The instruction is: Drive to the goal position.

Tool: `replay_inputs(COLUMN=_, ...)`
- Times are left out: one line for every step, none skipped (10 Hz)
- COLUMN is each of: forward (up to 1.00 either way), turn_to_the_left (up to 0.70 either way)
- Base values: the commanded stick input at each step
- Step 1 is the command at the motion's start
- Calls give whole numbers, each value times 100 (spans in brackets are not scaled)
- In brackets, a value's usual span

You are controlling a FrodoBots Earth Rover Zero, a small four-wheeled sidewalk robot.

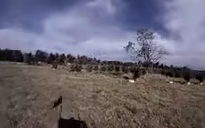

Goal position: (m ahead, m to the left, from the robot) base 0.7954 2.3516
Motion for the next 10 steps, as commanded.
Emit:
replay_inputs(forward=70, turn_to_the_left=27)
replay_inputs(forward=70, turn_to_the_left=27)
replay_inputs(forward=70, turn_to_the_left=27)
replay_inputs(forward=70, turn_to_the_left=27)
replay_inputs(forward=70, turn_to_the_left=27)
replay_inputs(forward=70, turn_to_the_left=27)
replay_inputs(forward=70, turn_to_the_left=27)
replay_inputs(forward=70, turn_to_the_left=27)
replay_inputs(forward=70, turn_to_the_left=27)
replay_inputs(forward=70, turn_to_the_left=27)
